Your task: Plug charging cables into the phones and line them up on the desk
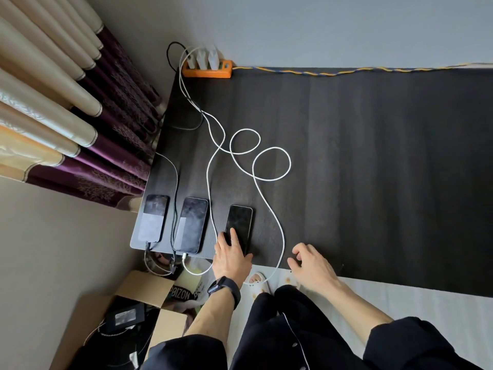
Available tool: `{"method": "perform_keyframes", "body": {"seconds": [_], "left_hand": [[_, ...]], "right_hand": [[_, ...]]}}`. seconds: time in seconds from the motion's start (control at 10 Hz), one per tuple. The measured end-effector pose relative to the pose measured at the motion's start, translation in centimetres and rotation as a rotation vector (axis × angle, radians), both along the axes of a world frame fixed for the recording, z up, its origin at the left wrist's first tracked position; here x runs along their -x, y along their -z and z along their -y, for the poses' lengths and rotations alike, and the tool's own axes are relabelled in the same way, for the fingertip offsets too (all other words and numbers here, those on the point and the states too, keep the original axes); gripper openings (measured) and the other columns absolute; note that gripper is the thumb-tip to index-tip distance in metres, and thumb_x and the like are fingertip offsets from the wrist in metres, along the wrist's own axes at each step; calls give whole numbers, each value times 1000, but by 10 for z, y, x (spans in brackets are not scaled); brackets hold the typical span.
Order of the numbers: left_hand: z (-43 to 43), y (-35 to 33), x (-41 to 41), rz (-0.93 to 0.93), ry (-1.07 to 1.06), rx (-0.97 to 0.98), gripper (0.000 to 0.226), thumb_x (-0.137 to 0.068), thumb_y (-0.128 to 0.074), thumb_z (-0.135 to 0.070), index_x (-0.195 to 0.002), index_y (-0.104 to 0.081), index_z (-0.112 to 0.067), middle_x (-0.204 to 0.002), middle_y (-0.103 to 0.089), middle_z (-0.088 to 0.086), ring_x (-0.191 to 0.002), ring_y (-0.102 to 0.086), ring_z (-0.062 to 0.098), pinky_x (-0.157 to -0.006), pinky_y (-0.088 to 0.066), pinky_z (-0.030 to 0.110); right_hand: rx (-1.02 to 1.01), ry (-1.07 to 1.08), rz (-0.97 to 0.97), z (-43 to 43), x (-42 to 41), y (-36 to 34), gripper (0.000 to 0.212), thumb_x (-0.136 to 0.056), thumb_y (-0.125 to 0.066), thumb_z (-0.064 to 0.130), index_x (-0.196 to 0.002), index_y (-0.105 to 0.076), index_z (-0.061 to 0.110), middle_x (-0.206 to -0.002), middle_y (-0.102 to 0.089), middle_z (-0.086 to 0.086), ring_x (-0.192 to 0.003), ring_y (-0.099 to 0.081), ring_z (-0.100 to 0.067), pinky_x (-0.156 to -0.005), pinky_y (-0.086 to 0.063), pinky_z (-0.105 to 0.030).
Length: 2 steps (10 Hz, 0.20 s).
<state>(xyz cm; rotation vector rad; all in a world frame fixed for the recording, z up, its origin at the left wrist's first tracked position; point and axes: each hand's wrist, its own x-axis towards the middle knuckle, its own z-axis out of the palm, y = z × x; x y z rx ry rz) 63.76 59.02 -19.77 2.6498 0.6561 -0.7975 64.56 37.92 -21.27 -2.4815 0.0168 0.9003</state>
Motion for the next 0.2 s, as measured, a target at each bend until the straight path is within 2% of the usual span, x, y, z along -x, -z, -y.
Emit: {"method": "perform_keyframes", "body": {"seconds": [0.1,0.2], "left_hand": [[7,-11,8,51,42,31,68,-93,-54,-33,-153,-26,-19,-163,-11,12,-146,-22,31,-114,-33,43],[28,-14,15,95,116,116,60,-93,-46,-23,-151,-31,-17,-163,-14,13,-148,-18,30,-116,-26,41]], "right_hand": [[27,57,19,12,9,-8,35,-95,-54,40,-125,-55,22,-122,-56,-1,-117,-56,-24,-91,-47,-36],[62,148,59,34,20,-8,41,-96,-55,39,-134,-54,24,-134,-53,-1,-126,-50,-23,-98,-44,-35]]}}
